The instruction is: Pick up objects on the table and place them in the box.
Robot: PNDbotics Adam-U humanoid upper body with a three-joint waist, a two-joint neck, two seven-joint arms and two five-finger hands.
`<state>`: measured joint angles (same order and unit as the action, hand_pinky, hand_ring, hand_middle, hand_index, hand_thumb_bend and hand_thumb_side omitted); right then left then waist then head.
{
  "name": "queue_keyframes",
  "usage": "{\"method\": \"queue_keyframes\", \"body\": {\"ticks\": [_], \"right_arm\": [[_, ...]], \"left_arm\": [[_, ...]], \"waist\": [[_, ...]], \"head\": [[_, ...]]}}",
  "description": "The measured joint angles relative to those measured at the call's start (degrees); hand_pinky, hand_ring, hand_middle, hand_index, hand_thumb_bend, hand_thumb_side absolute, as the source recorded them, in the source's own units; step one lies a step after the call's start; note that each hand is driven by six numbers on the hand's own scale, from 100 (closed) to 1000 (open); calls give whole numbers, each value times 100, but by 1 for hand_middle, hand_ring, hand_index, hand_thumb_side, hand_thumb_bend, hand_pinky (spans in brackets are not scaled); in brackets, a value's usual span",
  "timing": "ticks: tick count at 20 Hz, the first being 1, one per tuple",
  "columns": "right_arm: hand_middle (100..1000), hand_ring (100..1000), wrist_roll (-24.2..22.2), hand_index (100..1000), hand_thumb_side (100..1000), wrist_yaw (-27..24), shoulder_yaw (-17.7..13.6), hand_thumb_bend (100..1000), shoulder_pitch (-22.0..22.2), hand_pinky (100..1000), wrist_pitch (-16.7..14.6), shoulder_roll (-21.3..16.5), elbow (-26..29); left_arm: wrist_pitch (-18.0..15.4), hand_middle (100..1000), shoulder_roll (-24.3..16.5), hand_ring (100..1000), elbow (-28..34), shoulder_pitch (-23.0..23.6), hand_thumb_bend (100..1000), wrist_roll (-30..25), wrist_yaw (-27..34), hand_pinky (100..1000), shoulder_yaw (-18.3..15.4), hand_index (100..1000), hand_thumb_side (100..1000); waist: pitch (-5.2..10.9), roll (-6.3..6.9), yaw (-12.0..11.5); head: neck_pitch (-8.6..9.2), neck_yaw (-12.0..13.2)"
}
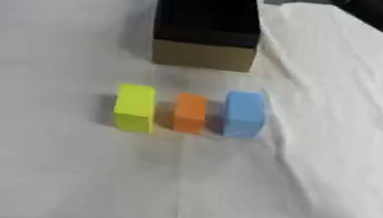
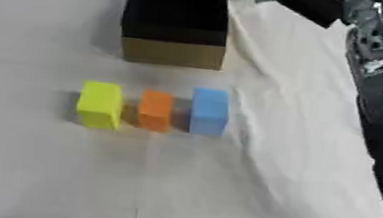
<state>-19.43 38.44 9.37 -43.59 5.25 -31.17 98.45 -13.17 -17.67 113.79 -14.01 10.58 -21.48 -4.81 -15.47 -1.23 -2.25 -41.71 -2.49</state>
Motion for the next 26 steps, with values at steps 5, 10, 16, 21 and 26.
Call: {"method": "queue_keyframes", "body": {"ticks": [5,10,16,21,26], "right_arm": [[768,863,-339,881,1000,-220,361,100,-89,867,4,-310,-319],[810,900,-663,907,1000,-363,568,100,-129,888,-32,-460,-452],[842,938,-1129,922,910,-448,652,100,-163,915,-173,-480,-452],[864,956,-1528,935,705,-468,693,100,-192,928,-304,-495,-452],[887,952,-1862,966,602,-315,781,100,-229,938,-388,-508,-481]], "left_arm": [[5,626,0,576,0,2,161,-19,-1,709,0,789,940],[4,626,-1,576,0,3,161,-35,-1,709,1,788,940],[4,626,-1,575,0,3,160,-42,-1,709,1,788,941],[8,626,-1,575,0,3,160,-59,-1,709,2,788,940],[17,626,-1,575,0,3,158,-72,-1,709,2,788,938]], "waist": [[13,-22,0],[16,-25,0],[19,-25,-8],[20,-27,-12],[24,-28,-12]], "head": [[-1,0],[-1,0],[-1,-1],[-1,-1],[-1,-1]]}}
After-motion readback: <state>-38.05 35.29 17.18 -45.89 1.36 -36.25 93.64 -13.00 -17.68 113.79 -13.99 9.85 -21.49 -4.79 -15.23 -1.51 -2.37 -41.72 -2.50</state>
